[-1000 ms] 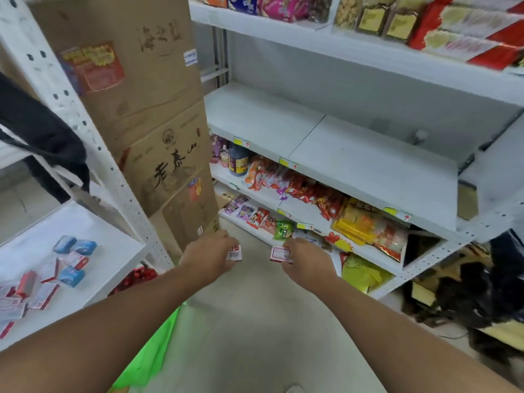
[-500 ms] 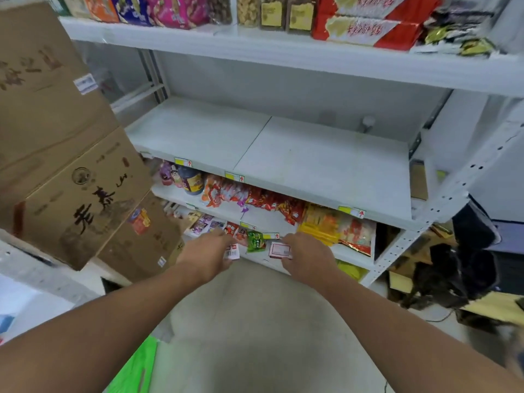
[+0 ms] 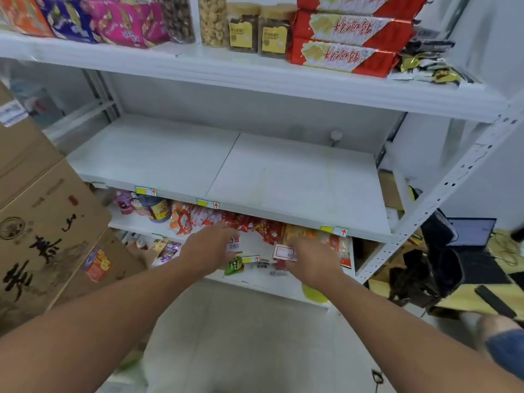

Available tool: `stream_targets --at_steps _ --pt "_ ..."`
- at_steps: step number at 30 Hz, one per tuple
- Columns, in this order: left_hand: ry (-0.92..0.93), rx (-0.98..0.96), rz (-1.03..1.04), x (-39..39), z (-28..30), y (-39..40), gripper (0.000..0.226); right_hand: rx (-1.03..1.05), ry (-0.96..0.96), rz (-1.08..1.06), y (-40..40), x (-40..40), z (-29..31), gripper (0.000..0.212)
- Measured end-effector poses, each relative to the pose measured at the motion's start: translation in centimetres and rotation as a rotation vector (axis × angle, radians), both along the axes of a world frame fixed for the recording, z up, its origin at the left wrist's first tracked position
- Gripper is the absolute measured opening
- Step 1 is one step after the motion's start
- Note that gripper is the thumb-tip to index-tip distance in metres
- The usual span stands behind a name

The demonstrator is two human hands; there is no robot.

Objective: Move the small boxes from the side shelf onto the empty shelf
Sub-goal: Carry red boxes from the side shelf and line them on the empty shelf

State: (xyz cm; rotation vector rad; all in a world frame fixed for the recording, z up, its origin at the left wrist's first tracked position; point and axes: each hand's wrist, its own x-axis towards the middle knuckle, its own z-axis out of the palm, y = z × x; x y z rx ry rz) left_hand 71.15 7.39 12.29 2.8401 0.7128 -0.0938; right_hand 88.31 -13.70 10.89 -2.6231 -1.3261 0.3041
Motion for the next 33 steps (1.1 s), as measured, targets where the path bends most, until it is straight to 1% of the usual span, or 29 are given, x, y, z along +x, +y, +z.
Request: stream_targets --at_steps 3,7,12,15,21,25,29,31,33 --pt "-0.098 0.026 -0.045 2.1 0.9 3.0 0.051 -0.042 -0.024 -0.037 1.9 1.3 1.6 0.022" --pt "-0.095 0.013 -0.081 3.4 0.5 6.8 0.046 -0.142 -0.046 -0.031 4.7 0.8 1.7 0.030" --pt "-0.097 -0.048 -0.166 4.8 -0.7 11.1 0.038 -0.098 -0.019 -0.095 8.2 0.6 1.2 0.034" --pt "-0.090 -0.094 -0.182 5.7 -1.3 13.0 0.037 -0.087 0.062 -0.119 9.9 0.5 0.3 0.033" --pt "-0.038 -0.095 -0.178 8.5 -1.4 14.6 0.036 -0.064 0.128 -0.155 12.0 1.6 -0.7 0.029" --pt "0.007 -0.082 -0.194 11.2 -2.0 14.8 0.038 -0.050 0.180 -0.182 12.6 4.2 -1.4 0.029" --pt "0.060 -0.066 -0.166 14.3 -2.4 14.9 0.042 -0.046 0.202 -0.138 13.4 7.6 -2.4 0.025" --pt "0.070 -0.090 -0.125 16.2 -2.6 15.1 0.042 -0.055 0.195 -0.109 13.8 9.8 -2.9 0.025" --pt "0.070 -0.156 -0.089 17.5 -3.7 14.9 0.036 -0.063 0.208 -0.093 14.2 11.8 -3.7 0.029"
